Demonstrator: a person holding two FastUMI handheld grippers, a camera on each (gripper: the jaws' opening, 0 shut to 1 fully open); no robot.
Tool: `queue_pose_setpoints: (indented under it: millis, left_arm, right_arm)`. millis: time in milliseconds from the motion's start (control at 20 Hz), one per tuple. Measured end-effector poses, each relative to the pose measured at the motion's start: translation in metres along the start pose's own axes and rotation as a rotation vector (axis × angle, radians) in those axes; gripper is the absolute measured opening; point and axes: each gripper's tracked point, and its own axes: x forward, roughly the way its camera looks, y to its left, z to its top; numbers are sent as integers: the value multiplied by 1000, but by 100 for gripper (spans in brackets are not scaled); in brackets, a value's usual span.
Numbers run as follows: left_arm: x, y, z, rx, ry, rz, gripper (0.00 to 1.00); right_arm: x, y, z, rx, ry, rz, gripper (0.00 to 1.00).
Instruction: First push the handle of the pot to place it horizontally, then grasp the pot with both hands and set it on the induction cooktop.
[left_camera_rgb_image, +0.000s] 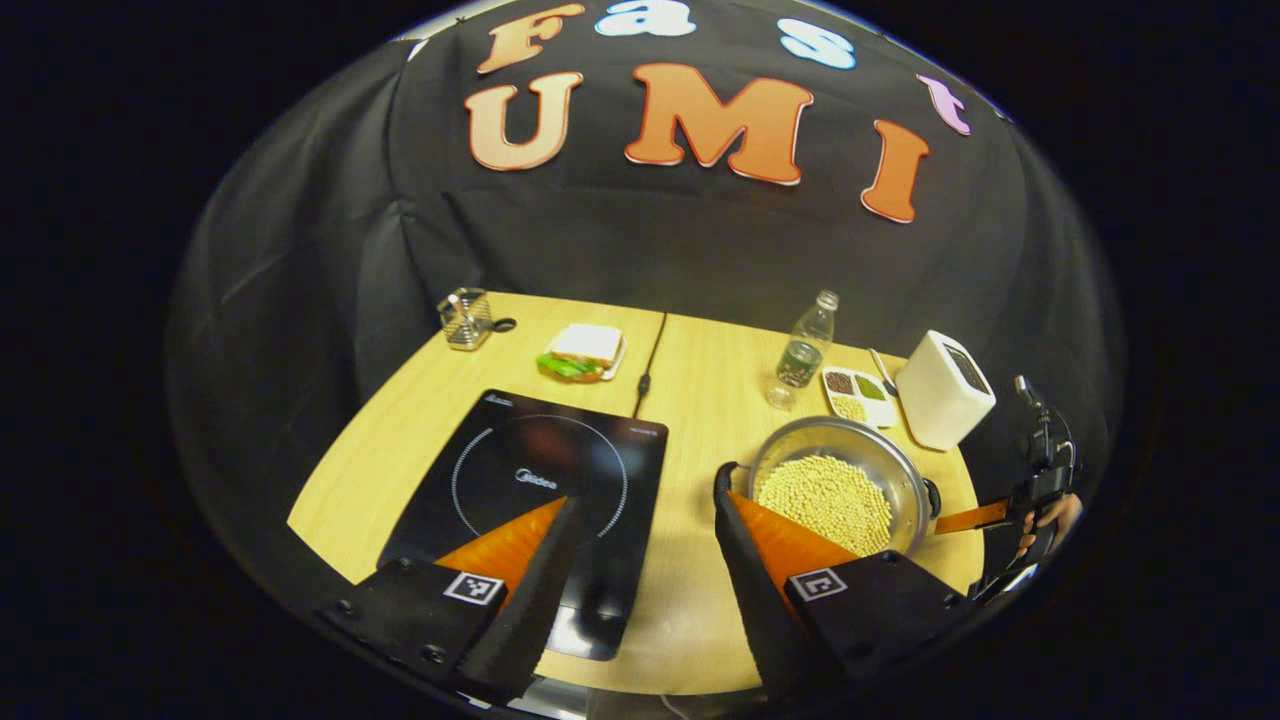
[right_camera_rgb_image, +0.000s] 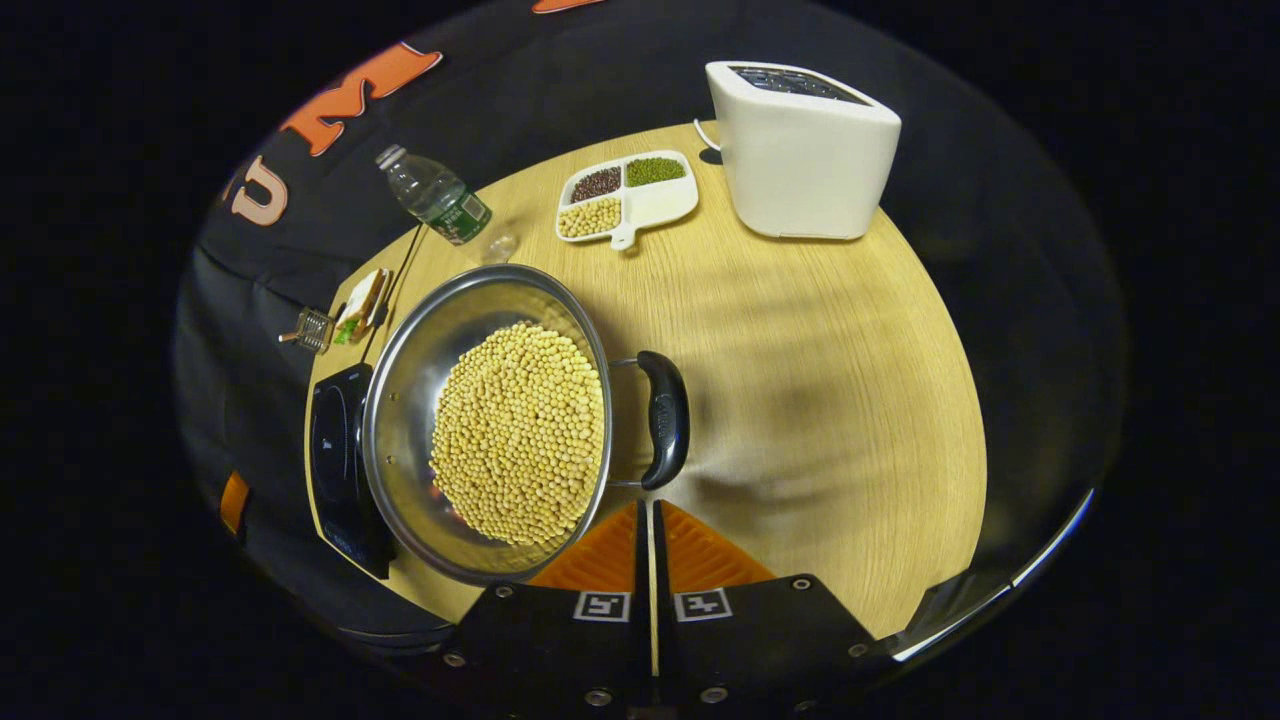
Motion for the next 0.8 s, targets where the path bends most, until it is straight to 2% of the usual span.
queue_pose_setpoints:
  millis: [100, 150, 200, 250, 300, 350, 400, 450, 650, 800]
  left_arm:
    - [19, -17, -9, 1, 76, -66, 90]
    - [27, -26, -15, -4, 116, -105, 92]
    - [36, -34, -19, -9, 159, -138, 93]
    - [45, -42, -22, -16, 189, -164, 94]
    - [54, -49, -25, -21, 220, -188, 93]
    - [65, -57, -29, -21, 244, -212, 93]
    - [73, -63, -31, -17, 262, -227, 93]
    - [82, -68, -32, -7, 277, -239, 93]
    - [117, -90, -42, 33, 313, -263, 93]
    - [139, -93, -51, 61, 327, -238, 96]
  right_arm:
    - [-10, 4, 6, 3, -55, 12, 12]
    - [-15, 7, 12, 10, -89, 17, 22]
    - [-18, 9, 18, 18, -117, 10, 27]
    - [-19, 8, 25, 25, -143, -4, 37]
    - [-20, 7, 32, 30, -163, -16, 42]
    - [-20, 7, 33, 34, -172, -29, 54]
    - [-21, 6, 35, 39, -174, -43, 55]
    - [-19, 5, 38, 41, -179, -54, 71]
    - [0, 6, 45, 25, -172, -102, 88]
    - [19, 6, 50, -4, -153, -128, 92]
